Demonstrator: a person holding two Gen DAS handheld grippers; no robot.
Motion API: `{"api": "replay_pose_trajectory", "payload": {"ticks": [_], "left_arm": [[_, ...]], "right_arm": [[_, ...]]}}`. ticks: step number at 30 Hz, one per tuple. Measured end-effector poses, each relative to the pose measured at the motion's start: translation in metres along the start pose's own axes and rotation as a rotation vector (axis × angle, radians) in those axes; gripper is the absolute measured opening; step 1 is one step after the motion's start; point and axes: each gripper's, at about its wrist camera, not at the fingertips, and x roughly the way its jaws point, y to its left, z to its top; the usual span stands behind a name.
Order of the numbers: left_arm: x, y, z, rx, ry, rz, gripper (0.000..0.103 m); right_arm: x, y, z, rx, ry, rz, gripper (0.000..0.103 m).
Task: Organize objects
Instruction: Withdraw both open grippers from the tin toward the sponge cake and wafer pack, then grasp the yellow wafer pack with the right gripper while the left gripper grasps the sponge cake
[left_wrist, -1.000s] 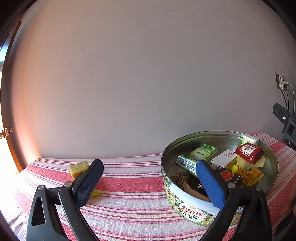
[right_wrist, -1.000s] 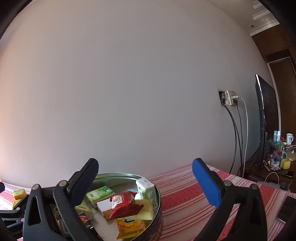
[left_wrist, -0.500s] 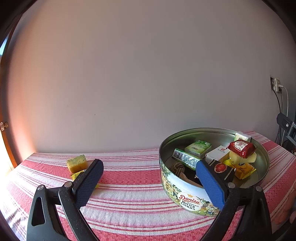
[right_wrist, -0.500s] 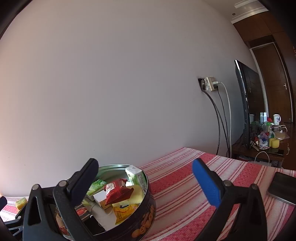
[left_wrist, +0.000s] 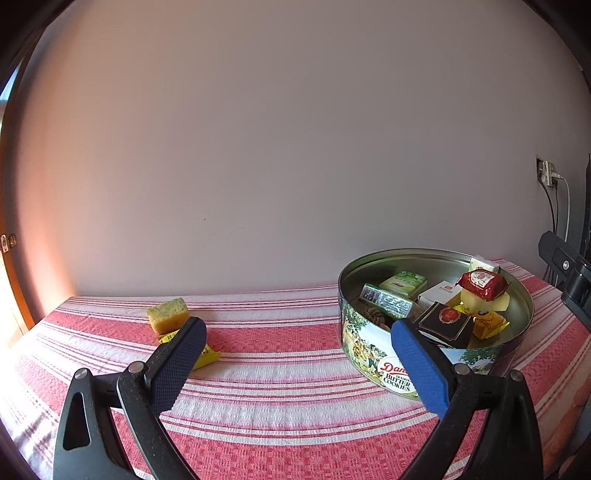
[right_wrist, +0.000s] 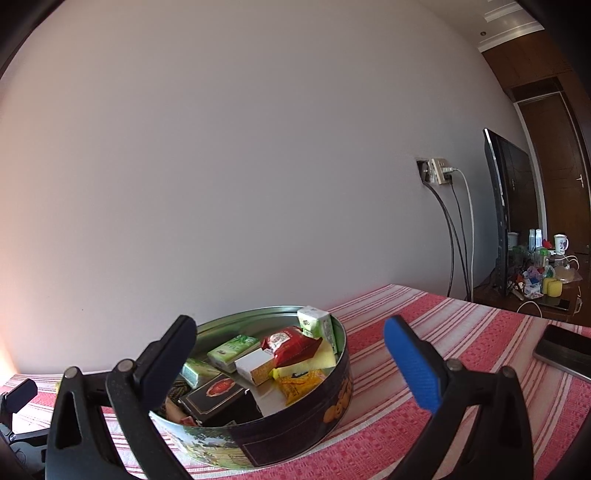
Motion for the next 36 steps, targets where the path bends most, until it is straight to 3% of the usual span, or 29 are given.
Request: {"api": "replay_pose_trajectory", "payload": {"ticks": [21, 29, 36], "left_arm": [[0.012, 0.105, -0.01, -0.064, 0.063, 0.13, 0.101], [0.027, 0.164, -0.013, -0.057, 0.118, 0.198, 0.101], [0.046, 0.217, -0.018, -0.111, 0.198, 0.281, 0.101]], "right_arm": [[0.004, 0.122, -0.037, -0.039, 0.094, 0.171, 0.103], [0.026, 0.171, -0.052, -0.08, 0.204, 0.255, 0.103], [0.046, 0.214, -0.066, -0.159, 0.299, 0.319, 0.103]]}}
